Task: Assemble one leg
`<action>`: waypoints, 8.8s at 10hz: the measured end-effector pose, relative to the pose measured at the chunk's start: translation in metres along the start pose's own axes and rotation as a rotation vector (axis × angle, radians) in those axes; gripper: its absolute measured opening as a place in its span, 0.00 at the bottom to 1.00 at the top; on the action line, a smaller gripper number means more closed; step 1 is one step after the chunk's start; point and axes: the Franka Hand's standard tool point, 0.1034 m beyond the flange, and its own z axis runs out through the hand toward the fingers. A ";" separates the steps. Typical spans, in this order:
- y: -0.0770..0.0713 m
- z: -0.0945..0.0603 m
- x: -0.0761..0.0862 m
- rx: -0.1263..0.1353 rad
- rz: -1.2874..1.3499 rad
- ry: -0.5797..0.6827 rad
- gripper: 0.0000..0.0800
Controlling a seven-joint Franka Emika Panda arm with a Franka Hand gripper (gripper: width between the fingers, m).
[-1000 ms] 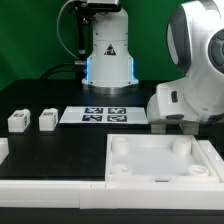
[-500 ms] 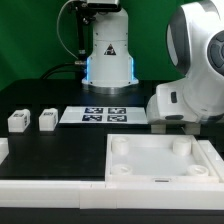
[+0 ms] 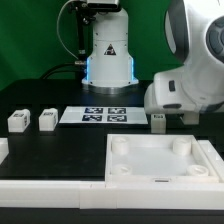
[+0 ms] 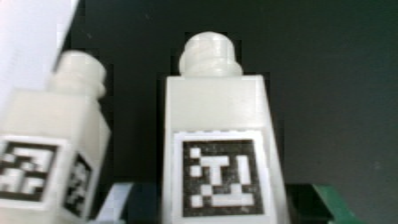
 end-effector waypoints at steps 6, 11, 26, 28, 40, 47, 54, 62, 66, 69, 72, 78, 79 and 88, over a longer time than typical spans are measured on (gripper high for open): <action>0.000 -0.047 -0.014 0.019 0.007 0.244 0.36; 0.009 -0.057 -0.012 0.016 -0.046 0.657 0.36; 0.045 -0.231 0.061 -0.027 -0.201 1.257 0.37; 0.047 -0.236 0.066 -0.030 -0.195 1.317 0.37; 0.045 -0.212 0.092 -0.054 -0.193 1.490 0.37; 0.040 -0.197 0.109 -0.051 -0.201 1.468 0.37; 0.041 -0.194 0.111 -0.051 -0.201 1.461 0.66; 0.048 -0.209 0.098 -0.053 -0.200 1.421 0.81; 0.040 -0.196 0.099 -0.030 -0.221 1.205 0.81; 0.049 -0.198 0.095 0.000 -0.216 0.852 0.81; 0.049 -0.207 0.101 0.009 -0.213 0.750 0.81; 0.041 -0.207 0.102 0.019 -0.187 0.756 0.37; 0.041 -0.207 0.102 0.033 -0.153 0.755 0.37; 0.030 -0.206 0.104 0.460 0.907 0.651 0.37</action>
Offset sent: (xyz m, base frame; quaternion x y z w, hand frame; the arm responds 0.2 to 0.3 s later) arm 0.0000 0.0000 0.0000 0.0000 0.0000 0.0000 1.0000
